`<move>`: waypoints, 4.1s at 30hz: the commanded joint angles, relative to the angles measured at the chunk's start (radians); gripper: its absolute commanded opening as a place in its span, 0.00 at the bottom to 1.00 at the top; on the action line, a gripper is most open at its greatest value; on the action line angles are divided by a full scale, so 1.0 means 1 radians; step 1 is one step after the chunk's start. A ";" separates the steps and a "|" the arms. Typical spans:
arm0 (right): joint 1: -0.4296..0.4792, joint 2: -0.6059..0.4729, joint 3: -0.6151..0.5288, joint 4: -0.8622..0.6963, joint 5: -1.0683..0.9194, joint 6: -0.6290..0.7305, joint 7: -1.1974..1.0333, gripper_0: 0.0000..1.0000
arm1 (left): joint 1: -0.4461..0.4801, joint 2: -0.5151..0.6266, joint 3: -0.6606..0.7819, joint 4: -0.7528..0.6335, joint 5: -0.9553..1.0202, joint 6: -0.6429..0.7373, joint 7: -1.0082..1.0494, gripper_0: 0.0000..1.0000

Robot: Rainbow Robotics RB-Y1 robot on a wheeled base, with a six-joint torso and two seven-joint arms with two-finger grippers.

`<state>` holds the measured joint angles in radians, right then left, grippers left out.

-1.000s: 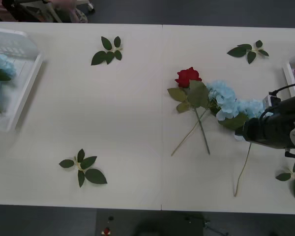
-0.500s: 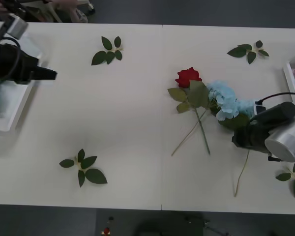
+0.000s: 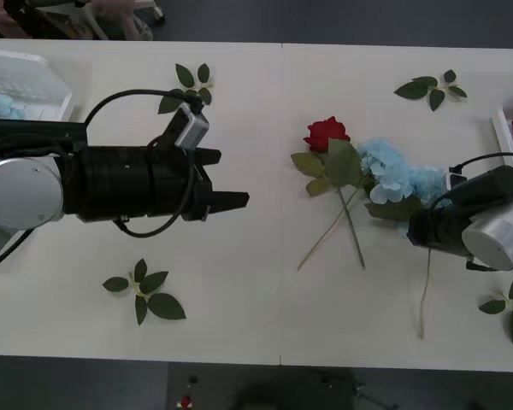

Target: Put the red flowers into the right box and the blue flowers into the left box

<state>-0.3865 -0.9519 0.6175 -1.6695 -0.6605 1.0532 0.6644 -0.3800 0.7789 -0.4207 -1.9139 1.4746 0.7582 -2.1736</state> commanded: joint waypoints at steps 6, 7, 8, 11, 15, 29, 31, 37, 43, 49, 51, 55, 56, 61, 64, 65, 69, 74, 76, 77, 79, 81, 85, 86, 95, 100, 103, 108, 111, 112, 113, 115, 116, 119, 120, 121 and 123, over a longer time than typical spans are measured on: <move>-0.037 -0.110 -0.174 -0.113 -0.163 -0.087 0.138 0.00 | -0.051 0.303 -0.070 -0.211 0.268 -0.062 -0.005 0.96; -0.037 -0.120 -0.199 -0.127 -0.194 -0.091 0.173 0.00 | -0.050 0.313 -0.069 -0.212 0.280 -0.062 -0.003 0.96; -0.037 -0.130 -0.216 -0.141 -0.225 -0.097 0.201 0.00 | -0.048 0.321 -0.069 -0.212 0.286 -0.060 -0.005 0.96; -0.037 -0.148 -0.260 -0.188 -0.294 -0.127 0.262 0.00 | -0.048 0.326 -0.069 -0.200 0.266 -0.062 -0.012 0.97; -0.037 -0.159 -0.298 -0.253 -0.360 -0.197 0.337 0.00 | -0.048 0.312 -0.069 -0.185 0.262 -0.060 -0.014 0.97; -0.035 -0.097 -0.239 -0.420 -0.537 -0.593 0.632 0.00 | -0.036 0.272 -0.069 -0.166 0.271 -0.085 -0.014 0.97; -0.035 -0.068 -0.239 -0.437 -0.559 -0.618 0.633 0.00 | -0.031 0.264 -0.062 -0.155 0.293 -0.094 -0.012 0.97; -0.035 0.038 -0.240 -0.458 -0.568 -0.673 0.621 0.00 | -0.057 0.146 -0.076 -0.076 0.300 -0.099 -0.009 0.97; -0.037 0.120 -0.263 -0.452 -0.584 -0.680 0.618 0.00 | -0.079 -0.049 -0.082 0.065 0.254 -0.099 -0.018 0.97; -0.035 0.128 -0.268 -0.444 -0.607 -0.683 0.623 0.00 | -0.123 -0.162 -0.090 0.138 0.184 -0.099 -0.018 0.89; -0.035 0.128 -0.268 -0.441 -0.611 -0.683 0.623 0.00 | -0.131 -0.178 -0.095 0.150 0.184 -0.099 -0.015 0.78; -0.037 0.128 -0.268 -0.438 -0.616 -0.685 0.624 0.00 | -0.145 -0.185 -0.105 0.161 0.184 -0.100 -0.011 0.00; -0.037 0.128 -0.268 -0.437 -0.616 -0.687 0.624 0.00 | -0.148 -0.184 -0.105 0.159 0.185 -0.100 -0.011 0.00; -0.035 0.128 -0.268 -0.435 -0.616 -0.690 0.624 0.00 | -0.151 -0.173 -0.105 0.159 0.201 -0.100 -0.011 0.00; -0.035 0.128 -0.268 -0.435 -0.616 -0.691 0.621 0.00 | -0.151 -0.173 -0.105 0.159 0.201 -0.100 -0.011 0.00; -0.035 0.127 -0.268 -0.435 -0.616 -0.690 0.618 0.00 | -0.151 -0.171 -0.105 0.161 0.201 -0.100 -0.011 0.00; -0.037 0.124 -0.268 -0.435 -0.616 -0.691 0.618 0.00 | -0.151 -0.171 -0.105 0.161 0.201 -0.100 -0.011 0.00; -0.035 0.111 -0.271 -0.430 -0.613 -0.691 0.630 0.97 | -0.151 -0.170 -0.105 0.159 0.204 -0.106 -0.014 0.00; -0.035 0.108 -0.271 -0.429 -0.613 -0.691 0.632 1.00 | -0.151 -0.165 -0.105 0.159 0.211 -0.109 -0.015 0.00; -0.037 0.105 -0.269 -0.429 -0.614 -0.691 0.632 1.00 | -0.151 -0.162 -0.105 0.159 0.214 -0.112 -0.015 0.00; -0.035 0.099 -0.269 -0.429 -0.619 -0.690 0.632 1.00 | -0.151 -0.147 -0.105 0.158 0.231 -0.119 -0.015 0.00; -0.035 0.097 -0.271 -0.429 -0.622 -0.690 0.633 1.00 | -0.151 -0.124 -0.105 0.156 0.247 -0.131 -0.015 0.00; -0.035 0.096 -0.272 -0.429 -0.619 -0.667 0.632 1.00 | -0.163 0.043 -0.099 0.142 0.371 -0.169 -0.017 0.00; -0.035 0.096 -0.272 -0.429 -0.619 -0.667 0.632 1.00 | -0.166 0.072 -0.098 0.139 0.400 -0.168 -0.017 0.00; -0.029 -0.025 -0.272 -0.415 -0.852 -0.570 0.600 1.00 | -0.166 0.628 -0.029 0.225 0.526 -0.045 -0.032 0.00; 0.023 -0.140 -0.271 -0.383 -1.051 -0.475 0.445 1.00 | -0.166 0.677 -0.012 0.437 0.375 -0.019 -0.064 0.00; 0.061 -0.211 -0.271 -0.386 -1.021 -0.400 0.296 1.00 | -0.162 0.666 -0.012 0.558 0.316 0.013 -0.110 0.00; 0.064 -0.231 -0.271 -0.414 -0.878 -0.266 -0.023 1.00 | -0.155 0.617 -0.013 0.728 0.182 -0.019 -0.129 0.00; 0.055 -0.215 -0.271 -0.447 -0.720 -0.190 -0.261 1.00 | -0.154 0.588 -0.012 0.759 0.144 -0.011 -0.206 0.00; 0.049 -0.200 -0.271 -0.457 -0.654 -0.160 -0.332 1.00 | -0.154 0.579 -0.013 0.765 0.148 0.012 -0.232 0.00; 0.046 -0.191 -0.271 -0.458 -0.628 -0.145 -0.361 1.00 | -0.152 0.576 -0.013 0.768 0.156 0.023 -0.236 0.00; 0.037 -0.151 -0.271 -0.444 -0.541 -0.104 -0.457 1.00 | -0.137 0.562 -0.013 0.790 0.161 0.006 -0.238 0.00; 0.035 -0.139 -0.271 -0.438 -0.519 -0.093 -0.477 1.00 | -0.131 0.562 -0.013 0.794 0.158 -0.010 -0.238 0.00; 0.014 -0.087 -0.271 -0.400 -0.427 -0.036 -0.559 1.00 | -0.105 0.562 -0.012 0.803 0.147 -0.056 -0.242 0.01; 0.005 -0.062 -0.271 -0.383 -0.398 -0.015 -0.578 1.00 | -0.099 0.562 -0.012 0.809 0.139 -0.057 -0.244 0.08; -0.003 -0.048 -0.271 -0.372 -0.381 -0.004 -0.585 1.00 | -0.096 0.562 -0.013 0.811 0.135 -0.057 -0.245 0.10; -0.025 -0.002 -0.271 -0.332 -0.333 0.018 -0.588 1.00 | -0.089 0.562 -0.013 0.826 0.128 -0.060 -0.244 0.14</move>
<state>-0.3690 -0.9923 0.3588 -2.0255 -1.0333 1.0597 0.1429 -0.4766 1.3153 -0.4266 -1.1115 1.6118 0.7048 -2.3928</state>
